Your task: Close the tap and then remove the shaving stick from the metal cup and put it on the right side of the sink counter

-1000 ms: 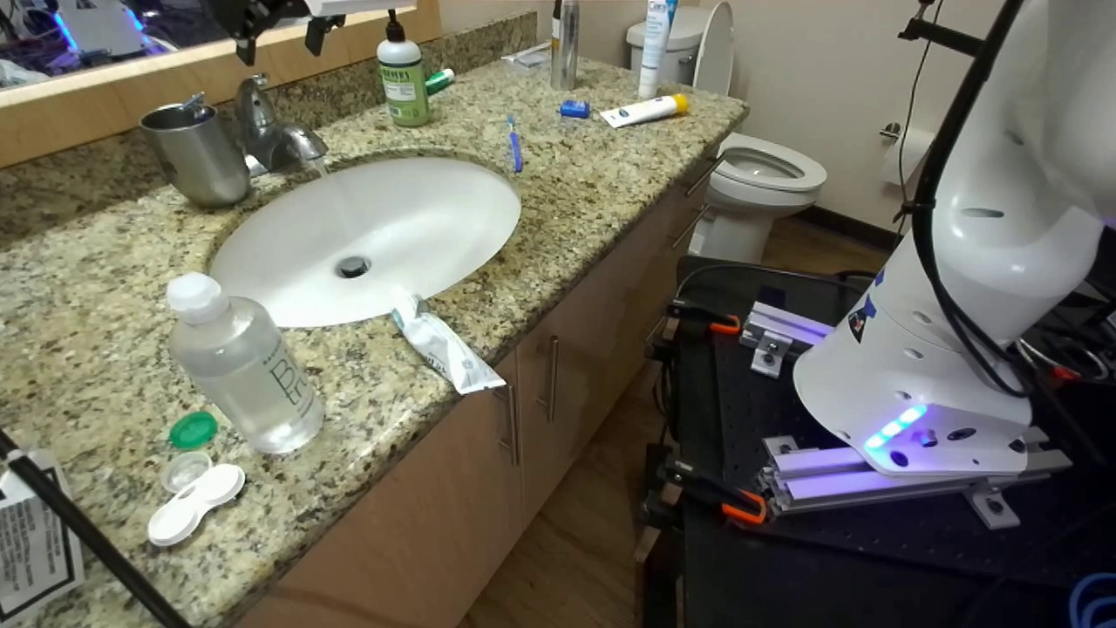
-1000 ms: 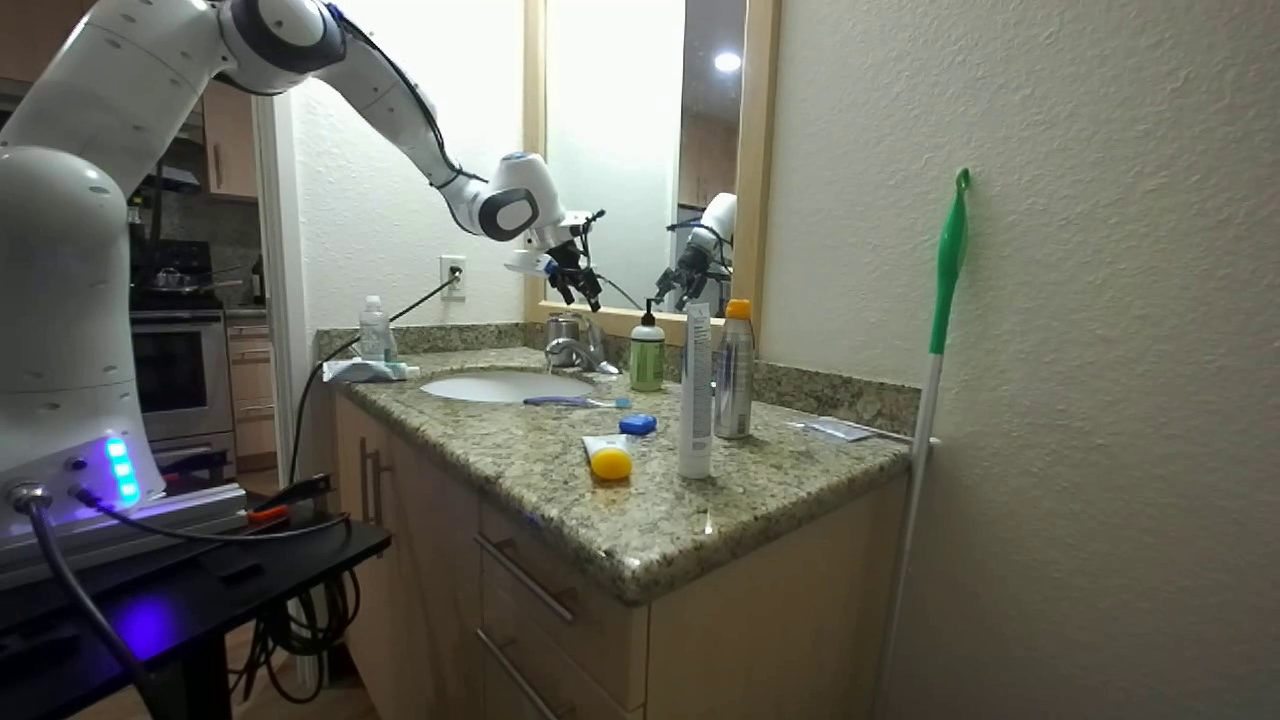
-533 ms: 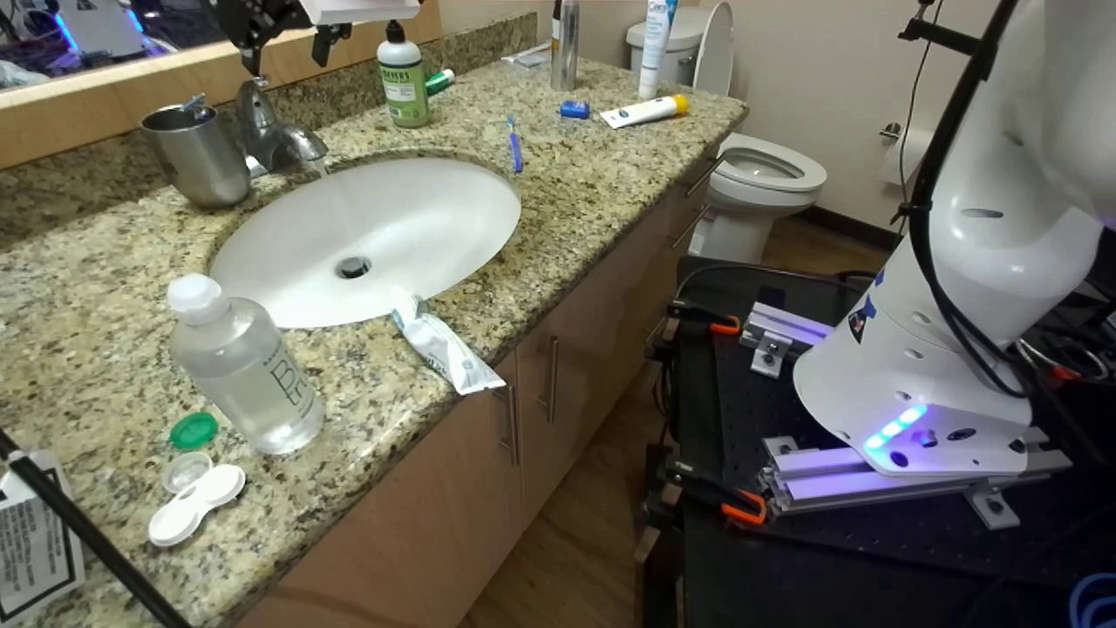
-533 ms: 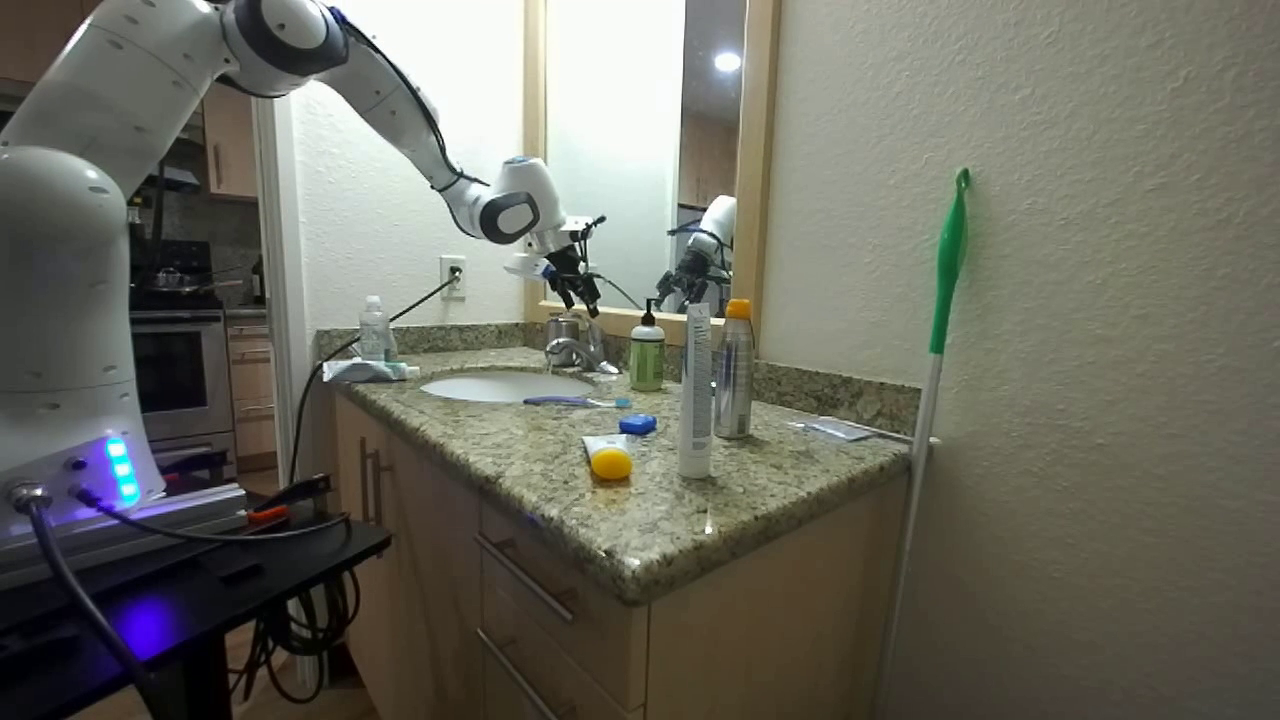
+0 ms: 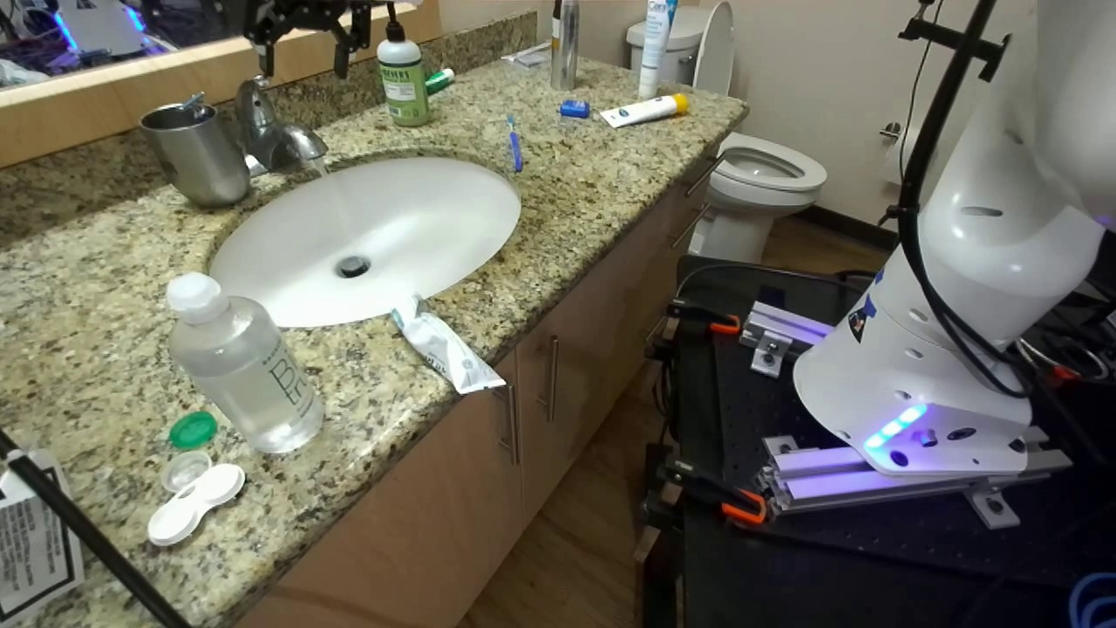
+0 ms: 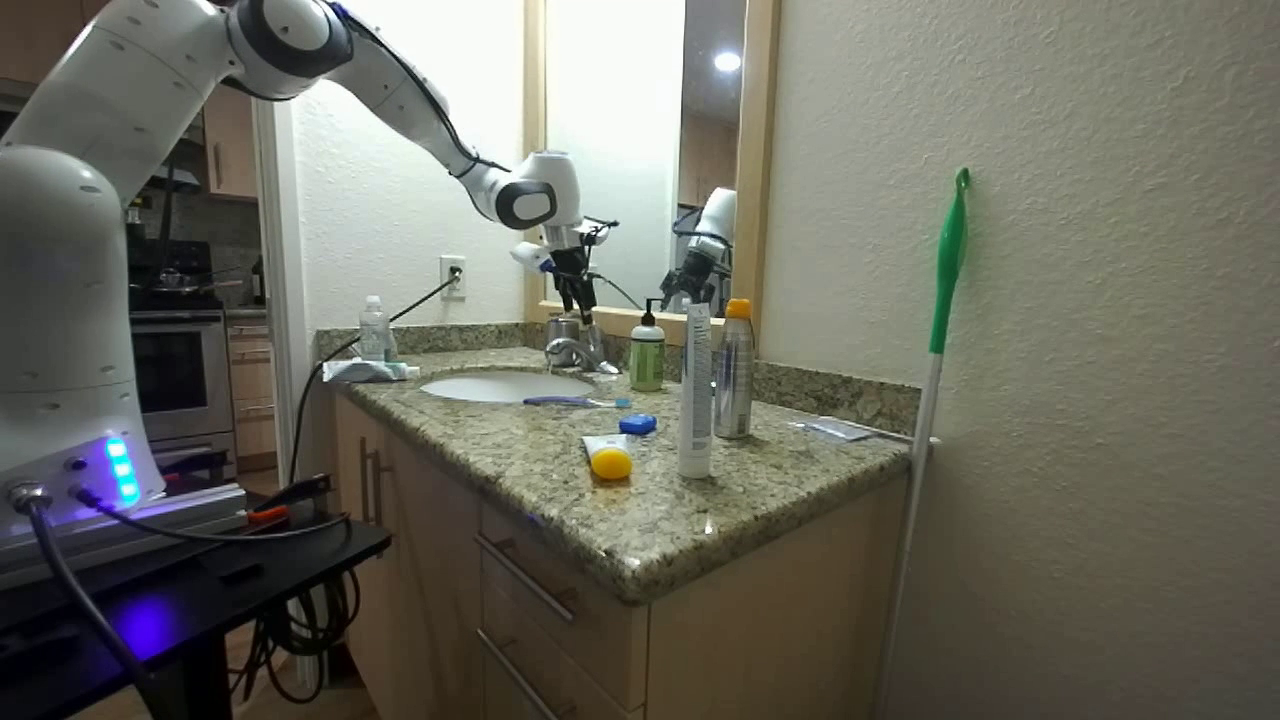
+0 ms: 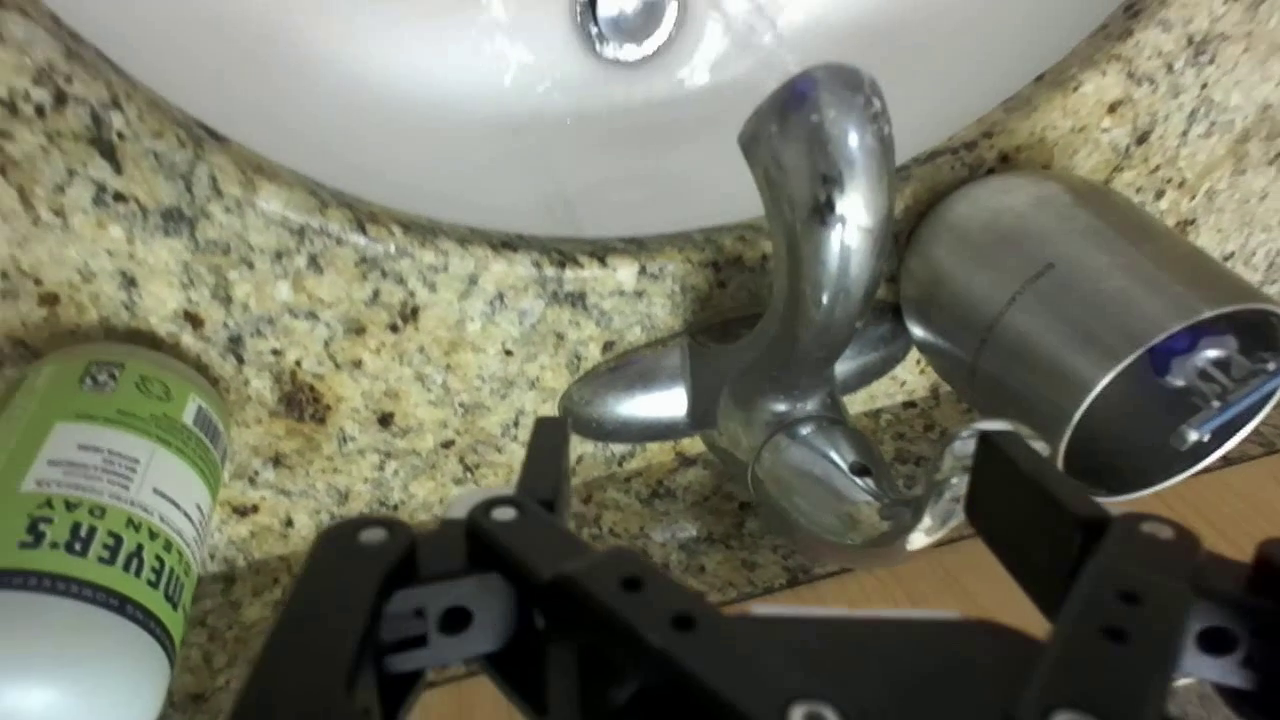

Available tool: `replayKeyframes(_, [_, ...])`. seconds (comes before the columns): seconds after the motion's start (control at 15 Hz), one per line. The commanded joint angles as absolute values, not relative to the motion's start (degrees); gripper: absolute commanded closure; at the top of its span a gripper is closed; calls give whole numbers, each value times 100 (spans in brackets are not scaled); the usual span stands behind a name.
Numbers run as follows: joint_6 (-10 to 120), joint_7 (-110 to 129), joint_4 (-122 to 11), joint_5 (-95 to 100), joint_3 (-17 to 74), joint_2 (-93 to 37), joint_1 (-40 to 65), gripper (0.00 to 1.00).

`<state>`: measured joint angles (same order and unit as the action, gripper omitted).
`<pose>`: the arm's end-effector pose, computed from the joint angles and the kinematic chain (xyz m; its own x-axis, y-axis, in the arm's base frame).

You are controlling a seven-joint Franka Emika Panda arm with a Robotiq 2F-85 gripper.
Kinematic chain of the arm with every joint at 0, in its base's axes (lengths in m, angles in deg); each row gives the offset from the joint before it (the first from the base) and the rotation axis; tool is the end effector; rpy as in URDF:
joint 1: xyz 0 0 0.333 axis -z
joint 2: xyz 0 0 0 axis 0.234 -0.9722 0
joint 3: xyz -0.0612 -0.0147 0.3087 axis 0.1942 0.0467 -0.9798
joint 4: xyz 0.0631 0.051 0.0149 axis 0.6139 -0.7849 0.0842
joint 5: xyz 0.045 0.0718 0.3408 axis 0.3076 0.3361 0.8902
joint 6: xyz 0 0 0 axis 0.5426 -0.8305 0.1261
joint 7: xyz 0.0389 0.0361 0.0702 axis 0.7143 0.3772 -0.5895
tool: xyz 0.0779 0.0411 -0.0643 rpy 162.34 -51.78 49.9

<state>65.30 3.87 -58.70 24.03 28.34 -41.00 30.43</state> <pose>0.6315 -0.2303 0.3635 0.7813 -0.5404 0.3123 -0.4899 -0.8410 -0.2297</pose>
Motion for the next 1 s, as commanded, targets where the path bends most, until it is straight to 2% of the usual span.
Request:
replayKeyframes(0.0, [5254, 543, -5167, 2700, 2797, -4563, 3309, 0])
replayKeyframes(0.27, [4052, 824, -4604, 2999, 2817, -4849, 3457, 0])
replayKeyframes(0.33, [4470, 670, -4993, 2849, 2901, -4671, 3333, 0])
replayKeyframes(0.73, [4671, 293, -5424, 2908, 2824, -4107, 3286, 0])
replayKeyframes(0.93, [5567, 257, -5595, 2557, 2993, -3970, 3025, 0])
